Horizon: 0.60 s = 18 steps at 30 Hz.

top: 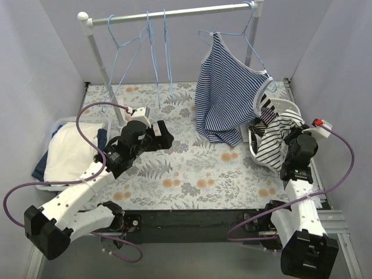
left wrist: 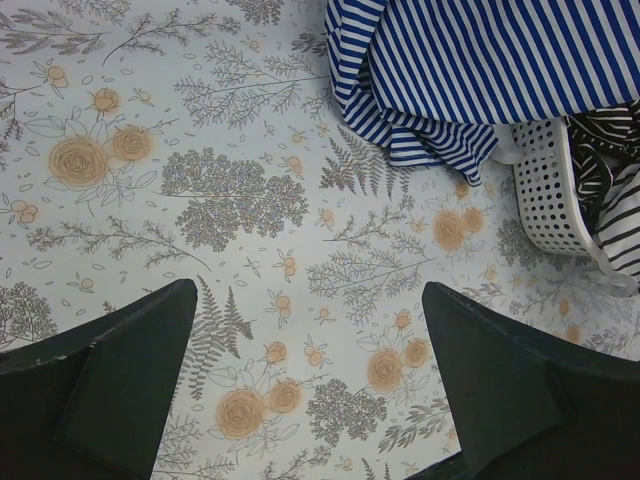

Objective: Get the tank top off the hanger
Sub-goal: Place the tank top in the bin.

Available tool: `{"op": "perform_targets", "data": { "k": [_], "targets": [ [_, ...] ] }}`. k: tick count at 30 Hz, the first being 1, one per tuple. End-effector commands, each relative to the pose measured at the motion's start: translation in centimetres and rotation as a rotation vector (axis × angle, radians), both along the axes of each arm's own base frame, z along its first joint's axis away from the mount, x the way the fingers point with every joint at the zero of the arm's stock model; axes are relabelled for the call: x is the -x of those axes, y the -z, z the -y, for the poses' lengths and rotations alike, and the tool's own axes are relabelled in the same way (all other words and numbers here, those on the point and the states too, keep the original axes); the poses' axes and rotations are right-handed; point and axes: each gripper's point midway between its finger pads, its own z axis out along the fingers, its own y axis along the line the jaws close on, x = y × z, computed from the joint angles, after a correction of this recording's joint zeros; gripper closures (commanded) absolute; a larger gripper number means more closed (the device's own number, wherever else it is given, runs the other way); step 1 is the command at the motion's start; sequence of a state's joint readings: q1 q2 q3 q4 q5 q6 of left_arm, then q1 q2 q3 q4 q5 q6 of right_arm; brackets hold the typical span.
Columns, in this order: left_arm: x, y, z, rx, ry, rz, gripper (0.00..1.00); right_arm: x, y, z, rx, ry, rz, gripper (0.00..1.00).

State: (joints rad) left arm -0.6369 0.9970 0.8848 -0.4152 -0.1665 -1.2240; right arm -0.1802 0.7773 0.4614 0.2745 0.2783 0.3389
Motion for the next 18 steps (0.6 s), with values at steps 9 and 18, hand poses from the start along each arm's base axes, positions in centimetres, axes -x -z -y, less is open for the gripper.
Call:
{"op": "perform_targets", "data": {
  "k": [9,18],
  "targets": [
    [-0.3,-1.6,1.2,0.023,0.064,0.049,0.02,-1.4,8.6,1.0,-0.105,0.072,-0.239,0.57],
    [2.5,-1.9,4.9,-0.040,0.210,0.099,0.02,2.6,5.4,-2.3,-0.028,-0.110,-0.139,0.01]
  ]
}}
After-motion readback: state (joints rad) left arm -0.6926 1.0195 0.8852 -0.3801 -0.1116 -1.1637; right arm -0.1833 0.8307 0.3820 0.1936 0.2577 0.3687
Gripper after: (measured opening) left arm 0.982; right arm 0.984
